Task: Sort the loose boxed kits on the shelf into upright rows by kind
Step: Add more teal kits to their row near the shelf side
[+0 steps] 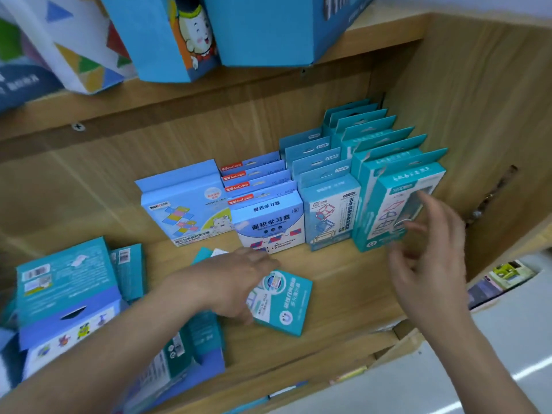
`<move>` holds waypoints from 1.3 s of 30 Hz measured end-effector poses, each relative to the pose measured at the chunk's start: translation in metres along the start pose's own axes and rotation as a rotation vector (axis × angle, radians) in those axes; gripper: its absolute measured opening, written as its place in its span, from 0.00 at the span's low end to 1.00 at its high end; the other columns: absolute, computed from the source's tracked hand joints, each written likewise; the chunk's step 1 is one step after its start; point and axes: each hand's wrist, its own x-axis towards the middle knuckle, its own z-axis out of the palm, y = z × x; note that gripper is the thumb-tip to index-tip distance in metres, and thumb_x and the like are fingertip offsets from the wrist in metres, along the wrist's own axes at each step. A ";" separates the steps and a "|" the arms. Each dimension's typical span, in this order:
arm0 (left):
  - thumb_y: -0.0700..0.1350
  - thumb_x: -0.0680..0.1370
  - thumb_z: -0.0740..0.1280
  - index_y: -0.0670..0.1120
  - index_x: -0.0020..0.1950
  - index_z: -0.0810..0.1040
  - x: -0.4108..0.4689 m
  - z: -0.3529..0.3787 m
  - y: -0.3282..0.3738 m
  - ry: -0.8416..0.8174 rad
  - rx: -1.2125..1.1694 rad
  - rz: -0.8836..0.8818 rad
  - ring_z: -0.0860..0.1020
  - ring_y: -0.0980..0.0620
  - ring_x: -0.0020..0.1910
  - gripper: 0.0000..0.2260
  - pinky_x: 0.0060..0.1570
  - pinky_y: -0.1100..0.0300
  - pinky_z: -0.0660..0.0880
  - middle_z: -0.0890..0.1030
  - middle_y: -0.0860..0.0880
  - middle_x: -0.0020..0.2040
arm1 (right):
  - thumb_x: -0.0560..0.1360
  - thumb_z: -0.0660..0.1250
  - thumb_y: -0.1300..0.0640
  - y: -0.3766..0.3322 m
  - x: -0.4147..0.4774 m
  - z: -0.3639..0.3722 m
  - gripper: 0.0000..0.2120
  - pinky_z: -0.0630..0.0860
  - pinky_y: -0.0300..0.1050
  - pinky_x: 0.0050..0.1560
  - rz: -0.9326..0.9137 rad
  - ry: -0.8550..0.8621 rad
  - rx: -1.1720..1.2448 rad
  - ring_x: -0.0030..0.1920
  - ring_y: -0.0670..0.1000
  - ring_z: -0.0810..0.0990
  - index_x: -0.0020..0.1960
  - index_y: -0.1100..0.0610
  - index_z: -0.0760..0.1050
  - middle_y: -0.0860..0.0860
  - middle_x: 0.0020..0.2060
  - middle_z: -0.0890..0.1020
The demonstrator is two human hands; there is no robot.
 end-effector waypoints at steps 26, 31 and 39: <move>0.40 0.77 0.53 0.48 0.57 0.77 0.039 -0.055 0.085 0.942 0.820 0.399 0.74 0.47 0.60 0.16 0.69 0.35 0.57 0.78 0.46 0.56 | 0.81 0.57 0.61 -0.023 0.014 -0.021 0.24 0.59 0.26 0.66 0.163 -0.177 0.388 0.66 0.27 0.61 0.72 0.44 0.59 0.34 0.68 0.64; 0.40 0.76 0.53 0.48 0.57 0.79 0.070 -0.066 0.093 0.993 0.872 0.466 0.74 0.46 0.62 0.17 0.69 0.36 0.59 0.79 0.46 0.56 | 0.81 0.56 0.60 -0.008 0.010 -0.025 0.21 0.63 0.28 0.65 0.239 -0.180 0.433 0.65 0.30 0.66 0.71 0.44 0.63 0.41 0.69 0.69; 0.41 0.75 0.56 0.47 0.69 0.68 0.076 -0.087 0.089 1.081 0.766 0.352 0.61 0.44 0.73 0.22 0.69 0.35 0.53 0.66 0.43 0.73 | 0.72 0.72 0.58 0.007 -0.006 -0.011 0.41 0.60 0.39 0.70 0.129 -0.141 -0.083 0.72 0.44 0.61 0.77 0.52 0.51 0.48 0.74 0.62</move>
